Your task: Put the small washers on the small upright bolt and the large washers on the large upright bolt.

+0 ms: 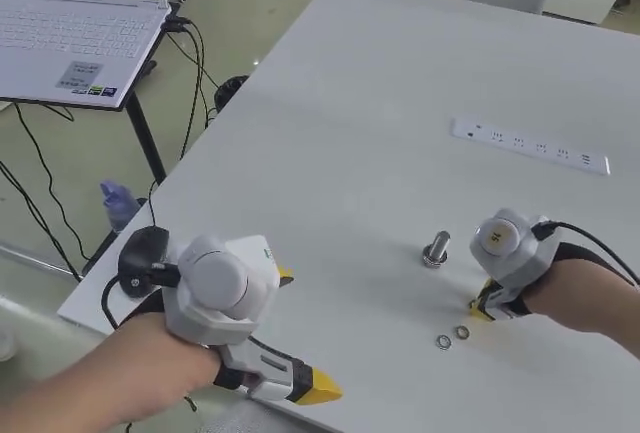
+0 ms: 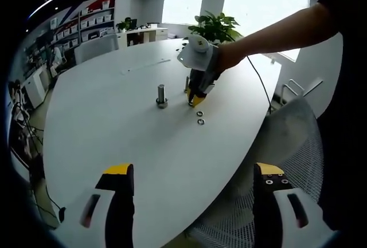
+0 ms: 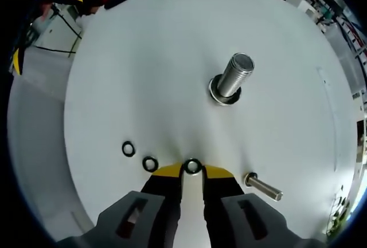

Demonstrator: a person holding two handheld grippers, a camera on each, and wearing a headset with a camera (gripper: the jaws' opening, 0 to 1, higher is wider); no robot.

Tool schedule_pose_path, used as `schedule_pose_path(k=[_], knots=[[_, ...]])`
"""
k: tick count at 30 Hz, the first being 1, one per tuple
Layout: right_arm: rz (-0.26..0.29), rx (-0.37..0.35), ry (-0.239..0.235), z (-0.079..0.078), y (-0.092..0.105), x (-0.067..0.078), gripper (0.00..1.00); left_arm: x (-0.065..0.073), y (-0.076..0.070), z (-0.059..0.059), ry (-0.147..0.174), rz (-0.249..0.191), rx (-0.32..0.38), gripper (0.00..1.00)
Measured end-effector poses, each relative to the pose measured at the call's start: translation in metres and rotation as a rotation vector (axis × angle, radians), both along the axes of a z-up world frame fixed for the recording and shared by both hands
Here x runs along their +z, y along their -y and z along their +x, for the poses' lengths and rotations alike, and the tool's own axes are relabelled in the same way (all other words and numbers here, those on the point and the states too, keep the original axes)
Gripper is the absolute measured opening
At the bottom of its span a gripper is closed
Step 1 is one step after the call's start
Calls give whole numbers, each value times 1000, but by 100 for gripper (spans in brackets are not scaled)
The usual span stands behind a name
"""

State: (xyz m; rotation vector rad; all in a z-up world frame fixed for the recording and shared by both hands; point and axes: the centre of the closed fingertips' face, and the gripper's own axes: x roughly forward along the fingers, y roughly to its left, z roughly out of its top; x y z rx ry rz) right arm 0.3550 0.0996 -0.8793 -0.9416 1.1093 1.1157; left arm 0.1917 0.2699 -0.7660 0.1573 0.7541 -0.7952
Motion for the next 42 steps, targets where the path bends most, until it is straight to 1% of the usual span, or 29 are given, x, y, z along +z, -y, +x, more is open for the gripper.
schedule_pose_path(k=[5, 10, 12, 17, 20, 26, 31, 34, 41, 42], knots=[[-7, -3, -3, 0, 1, 0, 14, -2, -2, -3, -9, 0, 2, 85], [1, -5, -4, 0, 2, 0, 14, -3, -3, -3, -12, 1, 4, 84], [9, -3, -2, 0, 3, 0, 14, -3, -3, -2, -13, 2, 3, 84], [57, -23, 0, 1, 4, 1, 13, -3, -1, -1, -15, 1, 0, 83], [74, -41, -12, 0, 4, 1, 13, -3, -1, 0, -14, 4, -3, 83], [63, -38, -21, -3, 8, 2, 13, -3, 0, 0, -17, 4, -4, 82], [61, -36, -22, -7, 15, 10, 13, -4, 1, 1, -14, 2, -7, 82], [54, -41, -23, -3, 22, 12, 13, -3, 3, 3, -13, -8, -6, 82], [45, -64, -4, 6, 42, 29, 13, -4, 2, 11, -6, -5, -10, 82], [44, -67, -2, 7, 44, 31, 13, -4, 2, 13, -1, -6, -12, 82]])
